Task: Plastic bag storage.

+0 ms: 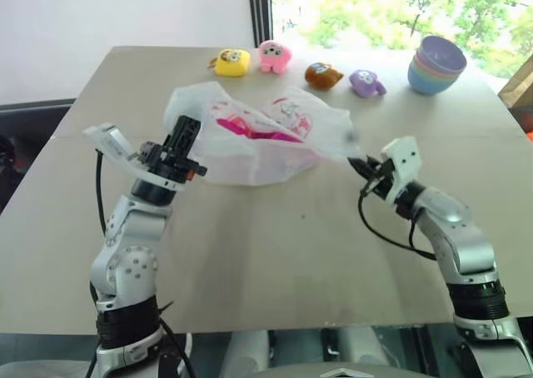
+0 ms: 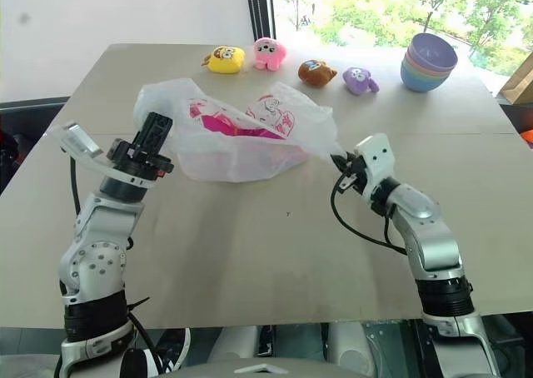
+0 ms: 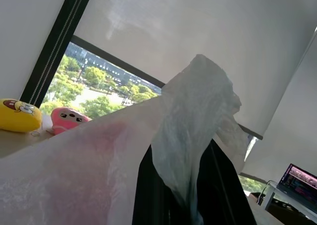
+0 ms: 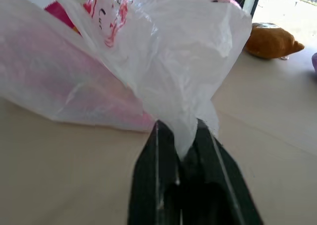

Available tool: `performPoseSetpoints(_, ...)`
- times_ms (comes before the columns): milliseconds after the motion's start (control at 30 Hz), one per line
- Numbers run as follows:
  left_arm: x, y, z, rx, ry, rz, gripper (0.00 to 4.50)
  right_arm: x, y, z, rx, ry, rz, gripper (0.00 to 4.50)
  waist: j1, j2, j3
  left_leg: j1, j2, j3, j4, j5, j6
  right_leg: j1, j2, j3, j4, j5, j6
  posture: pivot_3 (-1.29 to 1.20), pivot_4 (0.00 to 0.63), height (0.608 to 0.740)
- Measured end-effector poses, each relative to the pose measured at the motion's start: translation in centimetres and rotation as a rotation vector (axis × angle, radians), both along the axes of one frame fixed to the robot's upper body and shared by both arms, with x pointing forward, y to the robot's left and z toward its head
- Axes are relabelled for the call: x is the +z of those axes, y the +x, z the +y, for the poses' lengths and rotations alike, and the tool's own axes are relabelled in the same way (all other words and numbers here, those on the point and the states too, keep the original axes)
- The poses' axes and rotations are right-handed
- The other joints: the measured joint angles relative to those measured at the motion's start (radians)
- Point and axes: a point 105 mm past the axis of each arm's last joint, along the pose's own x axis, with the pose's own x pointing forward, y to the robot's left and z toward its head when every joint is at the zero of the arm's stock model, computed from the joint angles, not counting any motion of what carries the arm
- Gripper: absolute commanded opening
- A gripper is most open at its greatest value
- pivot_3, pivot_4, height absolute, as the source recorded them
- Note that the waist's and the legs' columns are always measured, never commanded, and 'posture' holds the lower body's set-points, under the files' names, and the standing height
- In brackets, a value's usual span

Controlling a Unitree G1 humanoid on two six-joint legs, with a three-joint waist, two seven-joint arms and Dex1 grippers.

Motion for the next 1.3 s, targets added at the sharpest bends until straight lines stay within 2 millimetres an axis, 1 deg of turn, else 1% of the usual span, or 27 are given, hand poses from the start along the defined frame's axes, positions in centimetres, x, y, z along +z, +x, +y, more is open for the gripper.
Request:
performPoseSetpoints(67,0.4,0.5,0.1,0.016,0.006,-0.005,0.0,1.2,0.5,0.1,-0.005,0.088,0.004,0.07,0.001,0.0,0.0,0.0,0.0,0.0,0.0,0.0,0.0,0.0,0.0,0.0,0.001,0.0,0.0,0.0,0.15,0.74)
performPoseSetpoints(133,1.1,1.8,0.2,0.033,0.007,-0.008,0.0,2.6,1.3,0.2,0.001,0.195,0.013,0.07,0.003,0.0,0.0,0.0,-0.001,0.0,0.001,0.0,0.0,0.0,0.0,-0.001,0.002,0.0,0.0,0.0,0.15,0.74)
performPoseSetpoints(167,1.9,3.2,0.1,0.043,0.018,-0.009,0.0,4.2,2.2,0.2,0.01,0.265,0.005,0.07,0.005,0.0,0.001,0.0,-0.002,0.0,0.002,0.0,0.0,0.0,0.0,-0.001,0.003,0.0,0.0,0.0,0.15,0.74)
performPoseSetpoints(233,3.4,5.2,-0.3,0.054,0.053,-0.02,0.0,7.8,3.4,-0.1,0.025,0.349,-0.056,0.07,0.005,0.0,0.001,-0.001,-0.003,0.001,0.002,0.001,0.0,0.001,0.0,-0.003,0.003,0.001,-0.001,0.0,0.15,0.74)
performPoseSetpoints(267,4.3,6.7,-0.6,0.057,0.088,-0.014,0.0,9.8,4.4,-0.5,0.024,0.391,-0.085,0.07,0.006,0.0,0.002,-0.001,-0.003,0.001,0.003,0.001,0.0,0.001,0.0,-0.004,0.003,0.001,-0.001,0.0,0.15,0.74)
performPoseSetpoints(333,6.1,8.7,-1.1,0.065,0.145,-0.013,0.0,13.3,5.7,-1.4,0.013,0.436,-0.146,0.07,0.006,0.0,0.003,-0.003,-0.004,0.0,0.002,0.001,0.0,-0.001,0.0,-0.005,0.003,0.001,-0.001,0.0,0.15,0.74)
performPoseSetpoints(400,8.9,10.7,-1.3,0.056,0.174,-0.023,0.0,17.4,6.7,-2.4,0.008,0.481,-0.226,0.07,0.004,0.0,0.004,-0.005,-0.004,0.001,0.001,0.002,-0.001,-0.003,0.0,-0.006,0.001,0.001,-0.001,0.0,0.15,0.74)
performPoseSetpoints(467,12.3,11.6,-1.2,0.049,0.198,-0.076,0.0,21.0,6.9,-3.4,0.01,0.509,-0.31,0.07,-0.003,0.0,0.004,-0.007,-0.004,0.001,-0.006,0.002,-0.001,-0.005,0.0,-0.006,0.0,0.0,-0.001,0.0,0.15,0.74)
performPoseSetpoints(533,14.8,11.7,-1.0,0.056,0.224,-0.134,0.0,23.0,6.9,-4.2,0.008,0.527,-0.363,0.07,-0.008,0.0,0.004,-0.007,-0.005,0.003,-0.012,0.002,-0.002,-0.008,-0.002,-0.006,-0.001,0.001,0.0,0.0,0.15,0.74)
performPoseSetpoints(600,16.4,11.6,-1.0,0.042,0.249,-0.184,0.0,24.1,6.9,-4.8,0.01,0.539,-0.392,0.07,-0.018,0.0,0.004,-0.008,-0.006,0.005,-0.016,0.002,-0.002,-0.012,-0.005,-0.009,-0.002,0.001,0.0,0.0,0.15,0.74)
performPoseSetpoints(700,17.5,11.1,-1.2,-0.004,0.261,-0.235,0.0,23.8,7.2,-5.1,0.019,0.535,-0.389,0.07,-0.033,0.001,0.004,-0.011,-0.007,0.006,-0.018,0.002,-0.002,-0.016,-0.01,-0.022,-0.002,0.0,0.0,0.0,0.15,0.74)
performPoseSetpoints(733,17.7,10.9,-1.4,-0.029,0.273,-0.253,0.0,23.8,7.1,-5.3,0.021,0.529,-0.394,0.07,-0.035,0.002,0.005,-0.015,-0.007,0.007,-0.017,0.002,-0.002,-0.021,-0.012,-0.024,-0.002,0.0,0.0,0.0,0.15,0.74)
performPoseSetpoints(767,17.6,10.7,-1.5,-0.047,0.283,-0.262,0.0,23.7,6.9,-5.5,0.021,0.521,-0.397,0.07,-0.038,0.003,0.005,-0.021,-0.009,0.008,-0.015,0.002,-0.002,-0.027,-0.014,-0.024,0.0,0.001,0.0,0.0,0.15,0.74)
performPoseSetpoints(833,16.8,10.5,-1.6,-0.069,0.307,-0.264,0.0,23.0,6.6,-5.9,0.028,0.506,-0.386,0.07,-0.046,0.004,0.006,-0.021,-0.011,0.008,-0.014,0.002,-0.002,-0.028,-0.017,-0.026,0.004,0.0,0.0,0.0,0.15,0.74)
performPoseSetpoints(900,15.2,10.1,-1.5,-0.089,0.337,-0.252,0.0,21.7,6.1,-6.2,0.045,0.494,-0.356,0.07,-0.052,0.004,0.006,-0.022,-0.011,0.007,-0.014,0.002,-0.002,-0.028,-0.019,-0.027,0.007,0.0,0.0,0.0,0.15,0.74)
performPoseSetpoints(933,13.4,9.7,-1.4,-0.103,0.366,-0.225,0.0,20.3,5.5,-6.2,0.059,0.475,-0.324,0.07,-0.054,0.004,0.006,-0.022,-0.011,0.007,-0.013,0.002,-0.002,-0.027,-0.019,-0.026,0.007,0.0,0.0,0.0,0.15,0.74)
performPoseSetpoints(967,12.6,9.6,-1.4,-0.111,0.372,-0.209,0.0,19.7,5.4,-6.3,0.062,0.47,-0.309,0.07,-0.054,0.004,0.006,-0.022,-0.011,0.006,-0.01,0.002,-0.002,-0.026,-0.019,-0.026,0.008,0.0,0.0,0.0,0.15,0.74)
performPoseSetpoints(1000,11.1,9.3,-1.3,-0.121,0.387,-0.18,0.0,18.5,5.1,-6.4,0.068,0.46,-0.275,0.07,-0.054,0.004,0.006,-0.022,-0.01,0.004,-0.008,0.002,-0.002,-0.026,-0.019,-0.026,0.008,0.0,0.0,0.0,0.15,0.74)
performPoseSetpoints(1033,9.3,8.6,-1.3,-0.138,0.405,-0.144,0.0,17.0,4.3,-6.4,0.083,0.454,-0.228,0.07,-0.054,0.005,0.007,-0.023,-0.008,0.003,-0.006,0.002,-0.002,-0.025,-0.019,-0.025,0.008,0.0,0.0,0.0,0.15,0.74)
performPoseSetpoints(1100,6.6,7.6,-1.3,-0.166,0.419,-0.077,0.0,14.4,3.3,-6.6,0.097,0.452,-0.138,0.07,-0.052,0.005,0.007,-0.022,-0.005,0.003,0.0,0.002,-0.002,-0.024,-0.018,-0.025,0.009,0.001,0.0,0.0,0.15,0.74)
performPoseSetpoints(1133,5.3,7.0,-1.3,-0.175,0.424,-0.037,0.54,12.8,2.4,-6.6,0.109,0.436,-0.08,0.0,-0.047,0.005,0.007,-0.022,-0.005,0.003,0.002,0.002,-0.001,-0.024,-0.018,-0.024,0.008,0.001,0.0,0.0,0.15,0.74)
performPoseSetpoints(1167,4.6,6.0,-1.5,-0.178,0.437,-0.022,0.78,11.3,1.3,-6.6,0.117,0.388,-0.04,0.29,-0.04,0.005,0.007,-0.02,-0.004,0.003,0.002,0.002,-0.001,-0.022,-0.018,-0.023,0.008,0.001,0.0,0.0,0.15,0.74)
performPoseSetpoints(1233,3.0,4.4,-1.2,-0.176,0.454,0.016,1.61,7.7,-0.1,-6.9,0.092,0.297,0.048,0.85,-0.028,0.005,0.006,-0.014,-0.003,0.003,0.002,0.002,-0.001,-0.016,-0.017,-0.023,0.008,0.001,0.0,0.0,0.15,0.74)
performPoseSetpoints(1267,1.3,3.2,-1.0,-0.17,0.484,0.064,2.08,4.6,-1.1,-7.2,0.065,0.209,0.117,1.34,-0.024,0.005,0.006,-0.01,-0.004,0.003,0.001,0.002,-0.001,-0.012,-0.017,-0.022,0.007,0.0,0.0,0.0,0.15,0.74)
performPoseSetpoints(1300,-1.1,2.2,-0.7,-0.169,0.504,0.139,2.6,1.4,-2.0,-7.7,0.04,0.138,0.199,1.87,-0.02,0.005,0.006,-0.004,-0.004,0.005,-0.001,0.002,-0.001,-0.007,-0.017,-0.021,0.006,0.0,0.001,0.0,0.15,0.74)
